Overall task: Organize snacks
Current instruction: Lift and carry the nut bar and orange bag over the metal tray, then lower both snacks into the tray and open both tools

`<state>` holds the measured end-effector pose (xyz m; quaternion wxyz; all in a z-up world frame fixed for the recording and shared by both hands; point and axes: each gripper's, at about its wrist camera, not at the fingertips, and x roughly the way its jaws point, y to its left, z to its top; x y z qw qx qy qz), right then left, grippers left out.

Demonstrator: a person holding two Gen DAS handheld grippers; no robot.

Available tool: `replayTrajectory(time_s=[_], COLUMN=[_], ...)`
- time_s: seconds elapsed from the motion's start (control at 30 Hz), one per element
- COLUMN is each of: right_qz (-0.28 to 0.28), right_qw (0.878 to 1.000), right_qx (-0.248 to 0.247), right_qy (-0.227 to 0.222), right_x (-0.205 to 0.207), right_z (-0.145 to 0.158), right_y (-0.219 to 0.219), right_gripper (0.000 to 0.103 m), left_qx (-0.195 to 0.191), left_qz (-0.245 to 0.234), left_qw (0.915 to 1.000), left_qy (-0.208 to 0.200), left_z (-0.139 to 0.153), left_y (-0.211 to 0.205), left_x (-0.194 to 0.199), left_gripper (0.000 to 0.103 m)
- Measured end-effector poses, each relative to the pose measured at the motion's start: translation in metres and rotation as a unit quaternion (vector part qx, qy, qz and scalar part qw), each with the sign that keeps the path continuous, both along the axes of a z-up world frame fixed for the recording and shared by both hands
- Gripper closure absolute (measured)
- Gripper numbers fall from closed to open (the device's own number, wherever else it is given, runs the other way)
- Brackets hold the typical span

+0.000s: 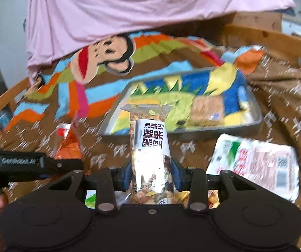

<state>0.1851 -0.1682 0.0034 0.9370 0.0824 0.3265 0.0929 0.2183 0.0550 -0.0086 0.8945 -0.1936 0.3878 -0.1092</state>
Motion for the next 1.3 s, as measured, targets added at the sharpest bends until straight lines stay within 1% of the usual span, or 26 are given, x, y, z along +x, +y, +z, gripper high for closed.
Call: replayTrajectory(time_s=[0.17, 0.27, 0.37, 0.47, 0.57, 0.63, 0.73, 0.8, 0.9, 1.03, 1.13, 1.3], right_qz=[-0.021, -0.038, -0.058, -0.069, -0.07, -0.073, -0.077, -0.078, -0.081, -0.082, -0.084, -0.081], right_qw=[0.999, 0.998, 0.996, 0.996, 0.996, 0.995, 0.995, 0.996, 0.996, 0.996, 0.996, 0.997], right_qx=[0.003, 0.016, 0.025, 0.03, 0.025, 0.021, 0.018, 0.009, 0.004, -0.002, 0.002, 0.005], right_qy=[-0.04, -0.053, -0.057, -0.052, -0.056, -0.061, -0.057, -0.049, -0.036, -0.021, -0.011, -0.004], right_x=[0.023, 0.039, 0.06, 0.083, 0.109, 0.127, 0.155, 0.17, 0.188, 0.205, 0.211, 0.215], right_z=[0.01, 0.012, 0.008, 0.001, -0.006, -0.009, -0.018, -0.026, -0.038, -0.053, -0.062, -0.073], right_y=[-0.011, -0.022, -0.03, -0.034, -0.032, -0.029, -0.022, -0.015, -0.007, 0.0, 0.0, 0.003], right_gripper=[0.063, 0.063, 0.063, 0.063, 0.063, 0.063, 0.063, 0.063, 0.063, 0.063, 0.063, 0.063], left_qx=[-0.031, -0.048, -0.066, -0.07, -0.06, -0.052, -0.068, -0.072, -0.059, -0.059, -0.038, -0.037], left_qz=[0.0, 0.011, 0.015, 0.006, 0.0, 0.003, 0.005, 0.003, 0.001, -0.001, -0.001, -0.005], left_qw=[0.9995, 0.9987, 0.9967, 0.9953, 0.9949, 0.9958, 0.9956, 0.9954, 0.9968, 0.9978, 0.9991, 0.9991], left_qy=[-0.001, -0.016, -0.045, -0.067, -0.081, -0.075, -0.064, -0.064, -0.054, -0.03, -0.016, -0.02], left_z=[0.004, 0.01, 0.012, 0.004, -0.012, -0.023, -0.035, -0.042, -0.05, -0.062, -0.07, -0.072], left_y=[-0.003, 0.0, 0.0, -0.004, -0.006, -0.007, -0.003, -0.001, 0.0, 0.003, 0.0, -0.002], left_x=[0.037, 0.064, 0.09, 0.112, 0.126, 0.137, 0.152, 0.158, 0.165, 0.175, 0.178, 0.177], left_gripper=[0.069, 0.069, 0.069, 0.069, 0.069, 0.069, 0.069, 0.069, 0.069, 0.069, 0.07, 0.07])
